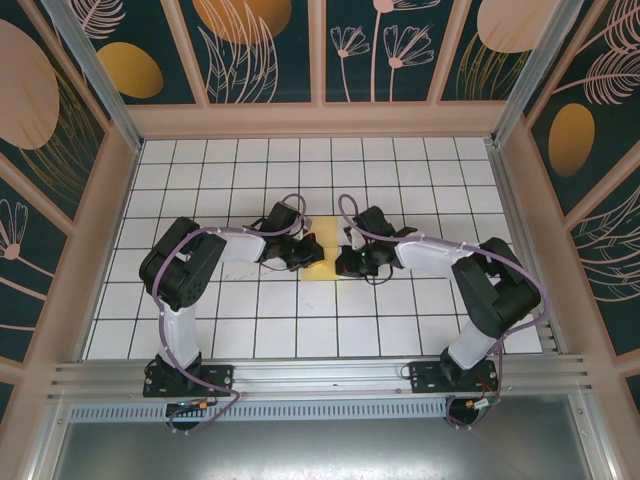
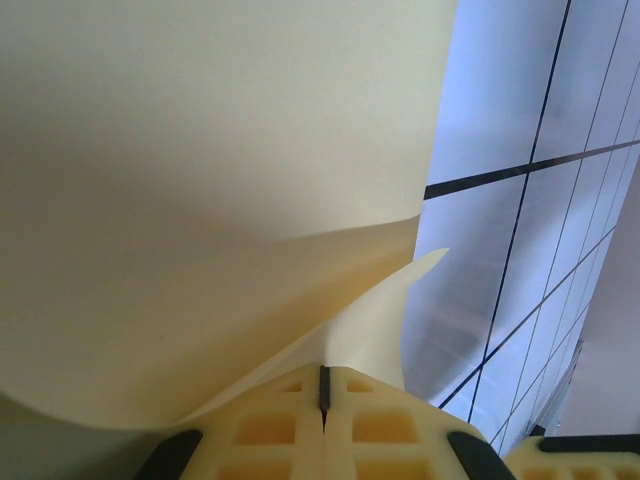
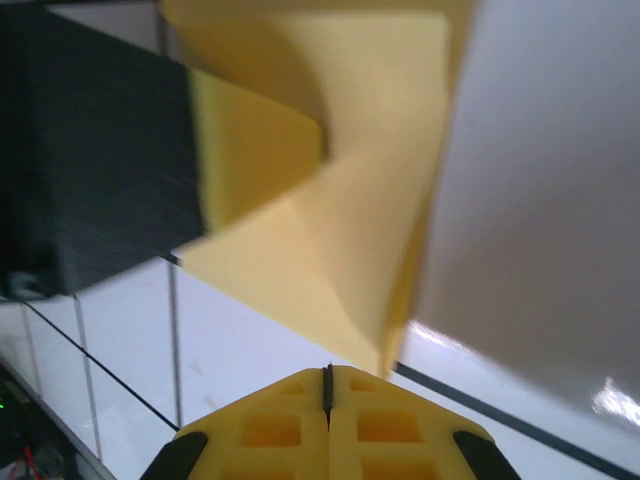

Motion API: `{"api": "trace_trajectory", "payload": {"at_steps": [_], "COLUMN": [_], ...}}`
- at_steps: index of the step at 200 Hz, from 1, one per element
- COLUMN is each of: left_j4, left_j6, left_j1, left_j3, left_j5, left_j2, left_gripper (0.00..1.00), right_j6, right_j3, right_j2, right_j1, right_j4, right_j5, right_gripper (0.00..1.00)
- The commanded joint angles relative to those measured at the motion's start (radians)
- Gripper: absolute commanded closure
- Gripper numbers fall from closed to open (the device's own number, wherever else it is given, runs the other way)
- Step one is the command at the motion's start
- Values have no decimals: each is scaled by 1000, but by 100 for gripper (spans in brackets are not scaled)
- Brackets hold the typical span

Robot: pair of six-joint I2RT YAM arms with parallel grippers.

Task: Fold a paper plane with a square sheet of paper (pick it up from the middle)
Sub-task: Fold the triangle a second time at the center of the table.

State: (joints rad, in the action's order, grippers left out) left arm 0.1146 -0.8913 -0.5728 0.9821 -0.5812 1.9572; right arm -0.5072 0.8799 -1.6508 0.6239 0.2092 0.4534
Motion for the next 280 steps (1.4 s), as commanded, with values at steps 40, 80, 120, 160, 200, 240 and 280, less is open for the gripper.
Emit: {"api": "trace_trajectory", "payload": {"at_steps": [40,80,120,160,200,240,280], "left_j4": [-127,-150,-158,-135,-80,-133,-115], "left_j6": [17,35,31,87,151,170,164], "left_j1": [6,6,5,5,5,6,5], "left_j3": [-36,-16,-15,45,87,125,90], "left_j5": [107,103,110,106,108,141,123], "left_j2": [23,27,26,-7,-50,-27,-14], "left_gripper": [97,96,97,94,88,85,85], "right_j6": [-12,11,43,62,61,60,56], "right_j3": [106,97,32,-17,-18,-15,-13], "right_j2": [-139,-174,-159,-146,-162,-174,-178], "right_j1": [7,7,5,-7,-13,-13,-13], "right_j4": [-47,-19,15,38,41,42,43], "right_j5": [15,17,21,6,-14,-19,-19], "right_gripper": [100,100,100,100,100,100,100]}}
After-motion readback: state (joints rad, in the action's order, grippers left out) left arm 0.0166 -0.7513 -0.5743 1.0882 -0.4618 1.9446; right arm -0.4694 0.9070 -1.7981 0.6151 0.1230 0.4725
